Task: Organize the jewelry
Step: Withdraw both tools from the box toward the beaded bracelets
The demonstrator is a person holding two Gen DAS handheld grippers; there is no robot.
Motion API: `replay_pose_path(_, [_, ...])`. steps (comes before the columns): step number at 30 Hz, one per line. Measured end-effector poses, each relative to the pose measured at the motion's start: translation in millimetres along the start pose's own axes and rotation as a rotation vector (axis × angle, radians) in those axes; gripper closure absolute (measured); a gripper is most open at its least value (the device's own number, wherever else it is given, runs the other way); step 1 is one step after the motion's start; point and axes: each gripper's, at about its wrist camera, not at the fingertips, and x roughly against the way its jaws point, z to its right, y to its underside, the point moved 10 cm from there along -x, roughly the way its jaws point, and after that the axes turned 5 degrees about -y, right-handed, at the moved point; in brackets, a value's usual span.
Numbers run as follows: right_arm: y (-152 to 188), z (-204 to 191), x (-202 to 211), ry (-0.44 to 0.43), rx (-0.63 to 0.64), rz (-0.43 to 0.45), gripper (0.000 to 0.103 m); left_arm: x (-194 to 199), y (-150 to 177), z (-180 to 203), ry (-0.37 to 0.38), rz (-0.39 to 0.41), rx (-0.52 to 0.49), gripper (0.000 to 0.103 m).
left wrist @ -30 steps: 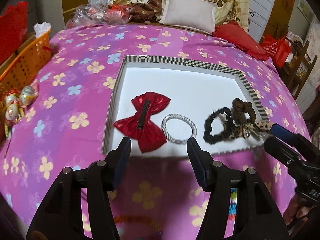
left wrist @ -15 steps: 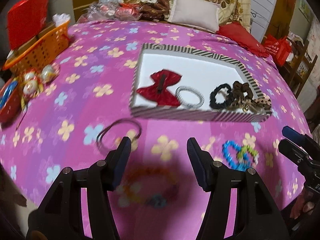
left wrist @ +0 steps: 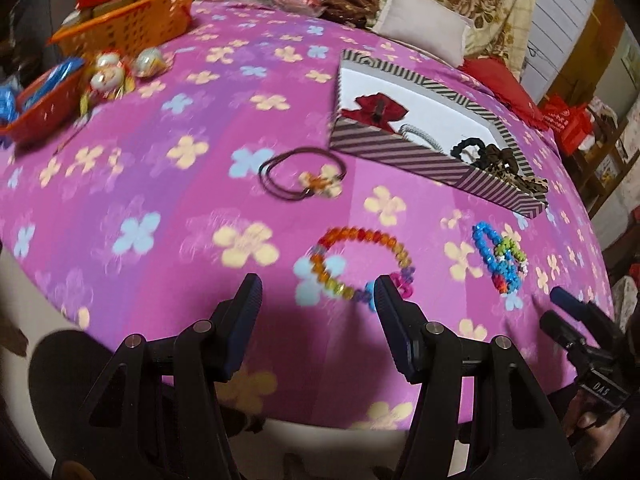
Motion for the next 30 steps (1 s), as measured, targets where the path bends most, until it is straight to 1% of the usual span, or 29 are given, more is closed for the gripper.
replay_pose_path(4, [0, -8, 0, 0.009, 0.034, 0.003, 0.036, -1, 7, -4, 0.006, -0.011, 0.021, 0.045])
replay_pose_path(9, [-7, -8, -2, 0.01, 0.035, 0.013, 0.036, -3, 7, -8, 0.009, -0.017, 0.037, 0.045])
replay_pose_path(11, [-11, -5, -3, 0.023, 0.038, 0.017, 0.036, -4, 6, -10, 0.009, -0.019, 0.044, 0.045])
replay_pose_path(15, [-20, 17, -6, 0.075, 0.007, 0.021, 0.037, -7, 5, -13, 0.003, -0.022, 0.048, 0.045])
replay_pose_path(18, [-25, 36, -10, 0.128, -0.006, 0.015, 0.046, -10, 4, -13, -0.006, -0.025, 0.043, 0.045])
replay_pose_path(19, [-25, 41, -12, 0.136, -0.012, 0.009, 0.048, -11, 4, -13, -0.006, -0.027, 0.041, 0.045])
replay_pose_path(22, [-26, 54, -19, 0.15, -0.028, -0.012, 0.05, -14, 2, -11, -0.013, -0.029, 0.025, 0.045])
replay_pose_path(26, [-25, 60, -26, 0.172, -0.011, -0.029, 0.051, -20, -2, -5, -0.023, -0.031, -0.002, 0.045])
replay_pose_path(28, [-26, 61, -30, 0.186, 0.003, -0.036, 0.054, -23, -4, -3, -0.033, -0.032, -0.018, 0.045])
replay_pose_path(30, [-27, 63, -34, 0.191, 0.014, -0.046, 0.055, -26, -6, -1, -0.039, -0.032, -0.027, 0.045])
